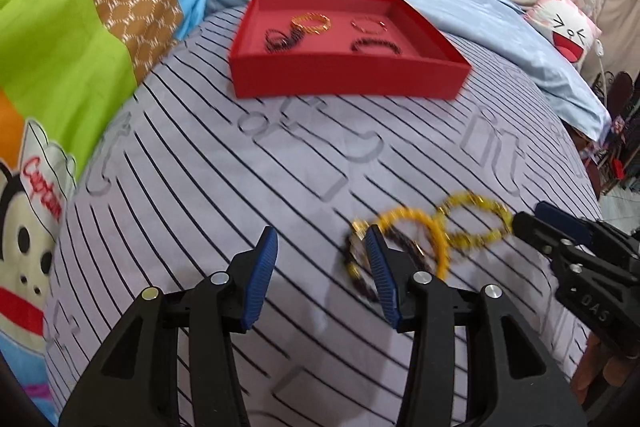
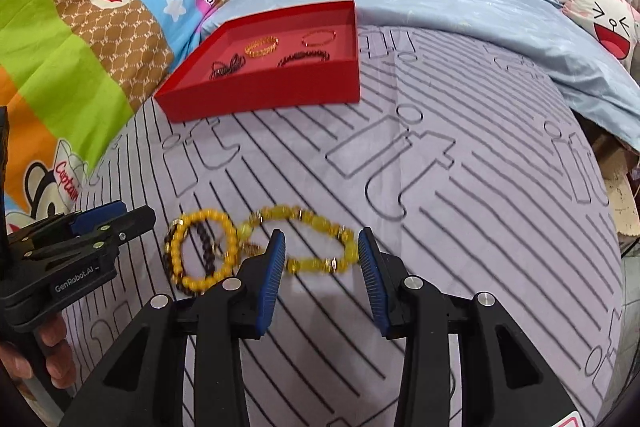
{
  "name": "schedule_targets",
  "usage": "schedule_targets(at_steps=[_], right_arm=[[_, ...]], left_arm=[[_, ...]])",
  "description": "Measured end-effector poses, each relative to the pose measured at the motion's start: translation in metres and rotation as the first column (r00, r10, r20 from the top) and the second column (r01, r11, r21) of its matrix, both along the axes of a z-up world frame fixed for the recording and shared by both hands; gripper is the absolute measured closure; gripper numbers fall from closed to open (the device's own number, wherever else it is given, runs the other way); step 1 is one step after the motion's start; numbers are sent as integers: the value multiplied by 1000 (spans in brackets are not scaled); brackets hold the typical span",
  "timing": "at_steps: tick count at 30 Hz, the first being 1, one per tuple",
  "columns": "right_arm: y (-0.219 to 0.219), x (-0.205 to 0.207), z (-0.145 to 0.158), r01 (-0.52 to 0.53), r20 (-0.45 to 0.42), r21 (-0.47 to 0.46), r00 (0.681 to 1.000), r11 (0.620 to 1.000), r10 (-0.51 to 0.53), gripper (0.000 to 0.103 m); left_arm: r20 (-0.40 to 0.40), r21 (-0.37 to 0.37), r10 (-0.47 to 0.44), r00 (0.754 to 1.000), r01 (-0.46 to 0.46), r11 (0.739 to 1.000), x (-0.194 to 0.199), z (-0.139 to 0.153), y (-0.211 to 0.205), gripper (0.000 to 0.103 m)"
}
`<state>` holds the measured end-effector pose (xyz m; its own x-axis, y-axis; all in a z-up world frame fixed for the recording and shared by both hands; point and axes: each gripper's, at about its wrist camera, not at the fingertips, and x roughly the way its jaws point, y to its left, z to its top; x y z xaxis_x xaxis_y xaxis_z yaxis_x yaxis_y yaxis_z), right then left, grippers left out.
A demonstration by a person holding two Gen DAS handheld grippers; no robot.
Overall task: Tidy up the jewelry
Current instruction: 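Withdraw both grippers from the tray toward the yellow bracelets, then grasp the yellow-and-dark bead bracelet with the left gripper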
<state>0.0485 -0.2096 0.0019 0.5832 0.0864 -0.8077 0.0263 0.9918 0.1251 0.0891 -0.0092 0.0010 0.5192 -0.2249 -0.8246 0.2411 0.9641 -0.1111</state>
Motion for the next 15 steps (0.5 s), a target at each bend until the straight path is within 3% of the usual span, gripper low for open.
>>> schedule_targets(at_steps=[5,12,15], right_arm=[[-1,-11,-10,8,-25,10,1000,1000,-7,66],[0,-16,-12,6,-28,16,1000,1000,-5,66],[1,-16,-12,1,-26,14,1000,1000,-1,66]], left_arm=[[-9,-11,-36,999,36,999,-18,-6,-13,60],[-34,-8,-44,998,43,999,-12,-17,-27,61],[-46,-12,-38,998,37,999,-8,-21,-28,68]])
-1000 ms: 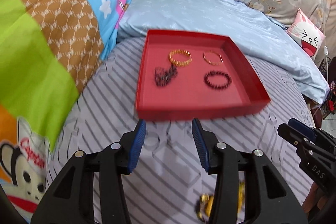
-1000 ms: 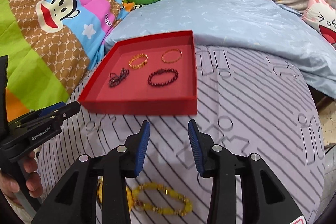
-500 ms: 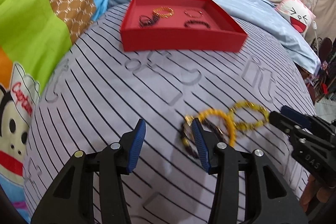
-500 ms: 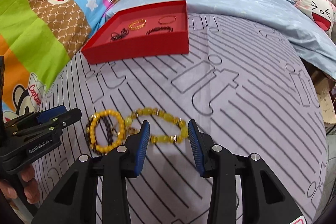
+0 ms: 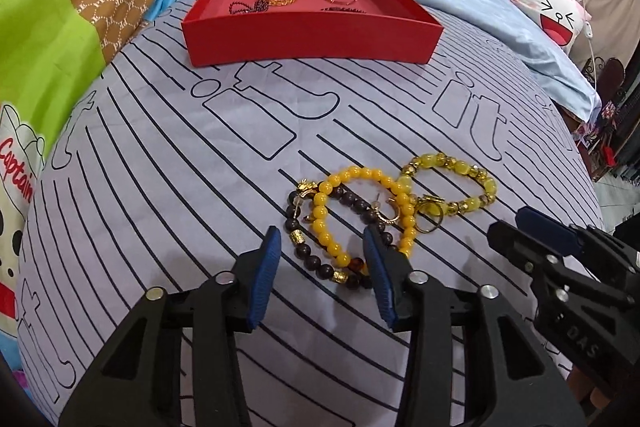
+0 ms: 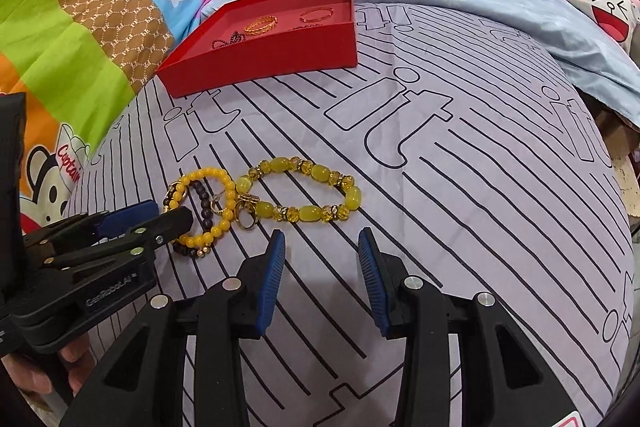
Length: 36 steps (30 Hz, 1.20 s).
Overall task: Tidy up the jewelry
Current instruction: 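Grasp the yellow-and-dark bead bracelet with the left gripper, then grasp the yellow jade charm bracelet with the right gripper while the left gripper holds its bracelet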
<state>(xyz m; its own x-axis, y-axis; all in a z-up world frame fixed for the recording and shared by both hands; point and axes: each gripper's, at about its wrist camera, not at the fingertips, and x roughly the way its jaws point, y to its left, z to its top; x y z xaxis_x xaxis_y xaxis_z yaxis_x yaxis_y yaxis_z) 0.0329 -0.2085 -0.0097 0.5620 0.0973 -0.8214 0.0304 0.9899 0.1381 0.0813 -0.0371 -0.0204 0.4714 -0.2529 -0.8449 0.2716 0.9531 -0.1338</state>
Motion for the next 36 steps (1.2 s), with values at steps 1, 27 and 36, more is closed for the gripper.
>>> schedule_targets(at_steps=[1,27,36], right_arm=[[0,0,0,-1,-1,1,1000,1000,1,65],[-12,16,2,24,10,2,1000,1000,-24,66],[-9,37,-6,9,1,-14,1000,1000,-9,68]], left_arm=[[-6,-5,-2,1000,2,1000,1,-1,0,72],[11,-41,-5,1000,6,999,-13,9,38,96],[-17,-22,42,999,-42,999,-9,-4,55,96]])
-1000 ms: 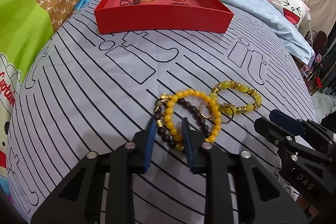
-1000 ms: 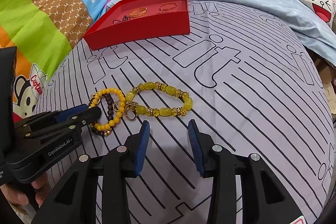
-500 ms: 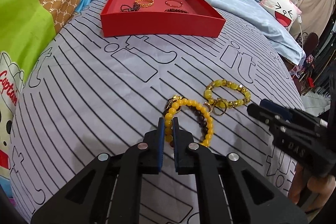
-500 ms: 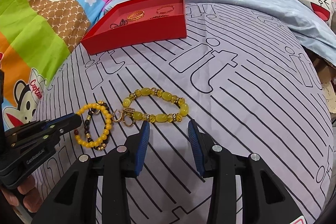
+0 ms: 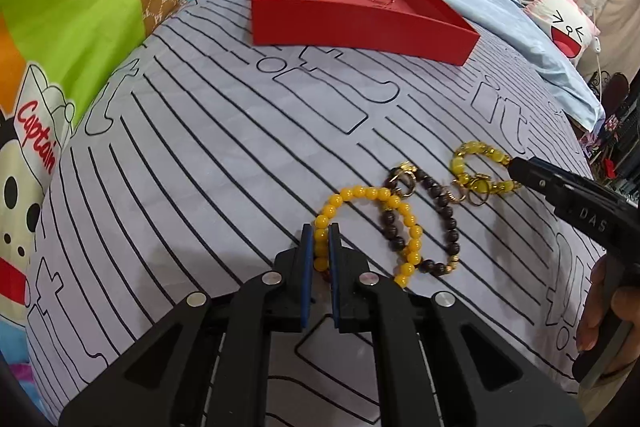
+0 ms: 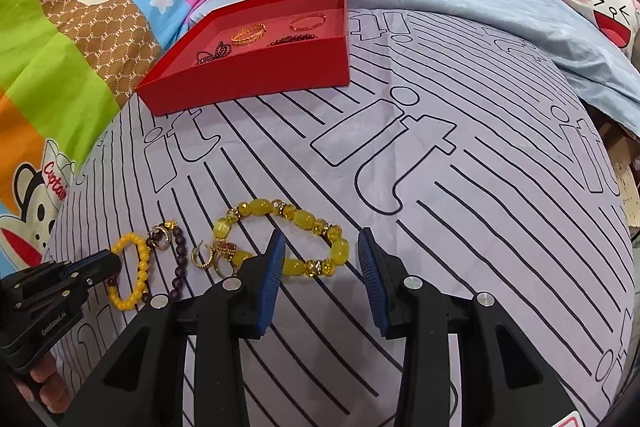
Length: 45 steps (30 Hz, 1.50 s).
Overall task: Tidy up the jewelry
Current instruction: 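Grasp the yellow jade charm bracelet with the right gripper while the left gripper holds its bracelet, then carry both yellow bracelets into the red tray and open both grippers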
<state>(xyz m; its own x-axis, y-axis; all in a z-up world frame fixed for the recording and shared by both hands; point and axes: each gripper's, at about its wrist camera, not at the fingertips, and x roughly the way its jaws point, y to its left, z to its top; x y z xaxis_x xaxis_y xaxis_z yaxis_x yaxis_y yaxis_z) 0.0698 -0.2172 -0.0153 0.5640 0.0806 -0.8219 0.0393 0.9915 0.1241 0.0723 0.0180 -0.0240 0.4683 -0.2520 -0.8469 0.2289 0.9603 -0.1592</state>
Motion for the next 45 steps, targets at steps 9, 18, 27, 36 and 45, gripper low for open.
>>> schedule_targets(at_steps=[9,18,27,36,45], right_arm=[[5,5,-9,-15,1,-51,1000,999,15,76],[7,0,-8,-15,-4,-44,1000,999,15,94],[7,-12,30,-23,68,9,997,1000,22,94],[8,-17,66,-34,135,25,990,999,31,94],[5,-13,88,-41,173,28,984,999,36,94]], left_arm=[[22,19,-8,1000,7,1000,0,-1,-4,95],[50,35,-19,999,18,999,-3,-1,-6,95],[26,-29,-37,999,38,999,-5,10,-6,96],[65,-75,-69,995,74,994,-9,43,-12,96],[103,-86,-90,991,99,991,-3,67,-15,96]])
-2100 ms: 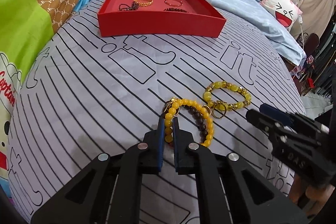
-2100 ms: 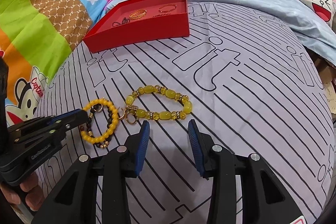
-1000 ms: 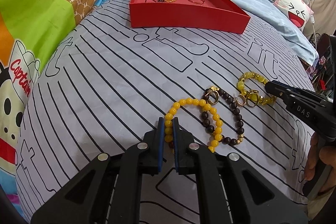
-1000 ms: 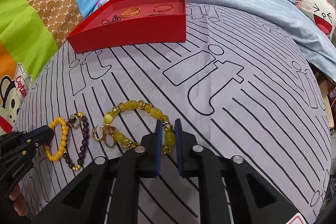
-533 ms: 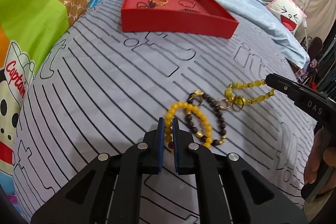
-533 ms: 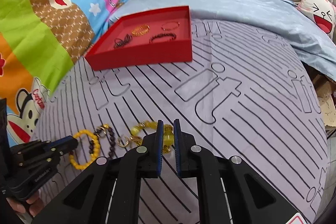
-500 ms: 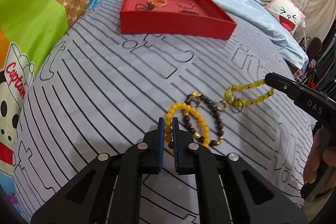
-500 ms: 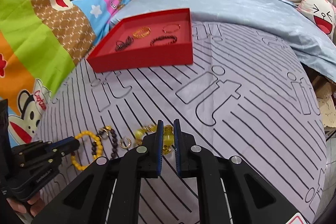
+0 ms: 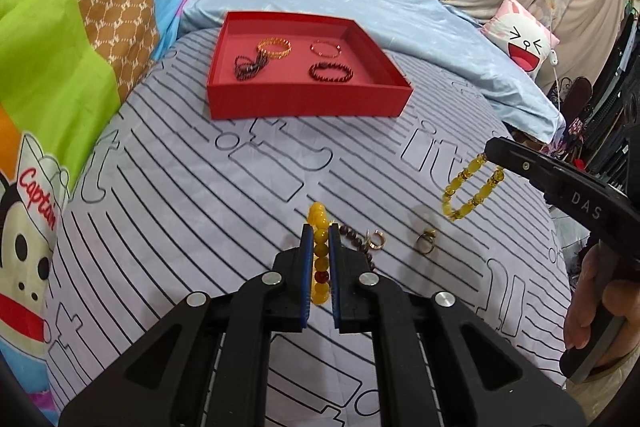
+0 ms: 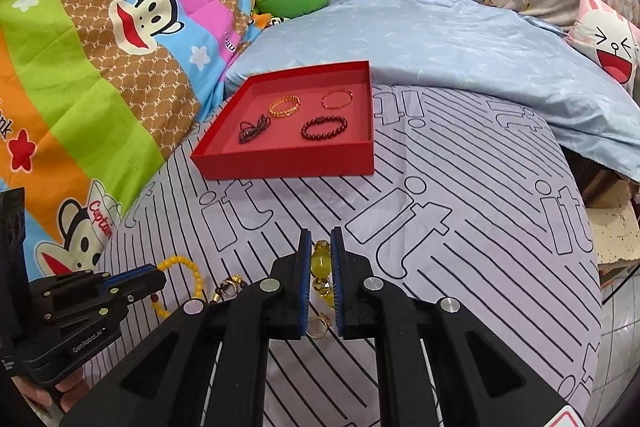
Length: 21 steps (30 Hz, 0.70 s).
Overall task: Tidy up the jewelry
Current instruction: 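Carry both yellow bracelets into the red tray and open both grippers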
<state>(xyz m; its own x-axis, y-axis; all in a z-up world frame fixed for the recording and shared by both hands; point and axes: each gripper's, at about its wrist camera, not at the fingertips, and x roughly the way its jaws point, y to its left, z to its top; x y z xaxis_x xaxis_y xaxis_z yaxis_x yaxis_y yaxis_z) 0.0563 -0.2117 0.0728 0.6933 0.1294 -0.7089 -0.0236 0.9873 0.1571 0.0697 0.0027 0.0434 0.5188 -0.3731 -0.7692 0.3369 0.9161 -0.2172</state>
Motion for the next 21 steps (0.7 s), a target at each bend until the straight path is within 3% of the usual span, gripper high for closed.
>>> schedule_targets(at_steps=[11,21], right_arm=[[4,36,34,-31,68,-16,997,999,32,94],[15,104,51,-63,87,-18,994,998,65,94]], left_arm=[[75,0,-11,997,11,1000,34,31,-8,96],[142,-21,-11,990,14,1000,103,61,-25,96]])
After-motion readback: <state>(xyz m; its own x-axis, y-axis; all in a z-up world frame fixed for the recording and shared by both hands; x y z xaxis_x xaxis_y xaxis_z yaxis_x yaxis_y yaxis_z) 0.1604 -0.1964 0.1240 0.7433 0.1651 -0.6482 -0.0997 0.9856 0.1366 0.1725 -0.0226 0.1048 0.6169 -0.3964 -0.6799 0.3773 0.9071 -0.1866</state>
